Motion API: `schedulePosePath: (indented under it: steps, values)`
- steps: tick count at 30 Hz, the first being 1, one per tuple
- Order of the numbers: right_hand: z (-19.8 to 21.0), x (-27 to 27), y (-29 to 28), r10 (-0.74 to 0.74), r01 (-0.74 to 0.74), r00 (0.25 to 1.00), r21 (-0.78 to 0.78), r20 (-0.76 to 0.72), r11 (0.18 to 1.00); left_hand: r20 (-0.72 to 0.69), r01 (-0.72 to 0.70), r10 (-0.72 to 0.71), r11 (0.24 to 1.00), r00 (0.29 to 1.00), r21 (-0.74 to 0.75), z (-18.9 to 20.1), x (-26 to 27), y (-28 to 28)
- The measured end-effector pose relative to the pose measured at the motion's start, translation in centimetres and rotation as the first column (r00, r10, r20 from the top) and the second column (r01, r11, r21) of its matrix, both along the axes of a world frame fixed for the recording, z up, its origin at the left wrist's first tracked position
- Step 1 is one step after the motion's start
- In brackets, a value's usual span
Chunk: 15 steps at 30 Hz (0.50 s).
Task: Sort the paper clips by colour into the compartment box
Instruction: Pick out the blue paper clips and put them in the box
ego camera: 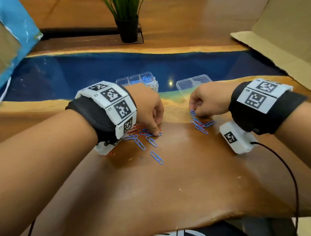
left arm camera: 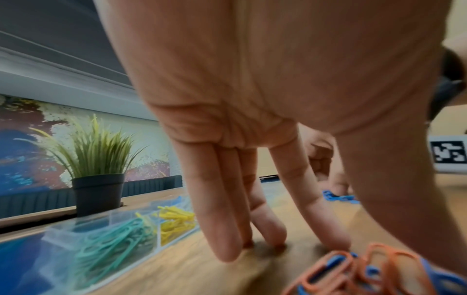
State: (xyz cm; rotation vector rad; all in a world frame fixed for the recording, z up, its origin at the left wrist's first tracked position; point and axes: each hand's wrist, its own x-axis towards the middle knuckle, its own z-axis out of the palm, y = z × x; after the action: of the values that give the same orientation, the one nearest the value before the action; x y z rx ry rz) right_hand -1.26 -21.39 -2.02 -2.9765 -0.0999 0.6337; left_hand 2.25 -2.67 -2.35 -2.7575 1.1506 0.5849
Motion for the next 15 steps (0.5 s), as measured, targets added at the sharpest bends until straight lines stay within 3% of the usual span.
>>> schedulePosePath:
  steps: [9, 15]
  values:
    - [0.4, 0.1, 0.7, 0.049, -0.048, 0.999, 0.107, -0.002, 0.993, 0.083, 0.029, -0.026, 0.999, 0.996, -0.041, -0.2, -1.1, 0.0]
    - [0.2, 0.0, 1.0, 0.035, -0.033, 0.999, 0.206, -0.008, 0.978, -0.015, -0.116, 0.115, 0.987, 0.993, -0.116, -0.1, -0.5, 1.5]
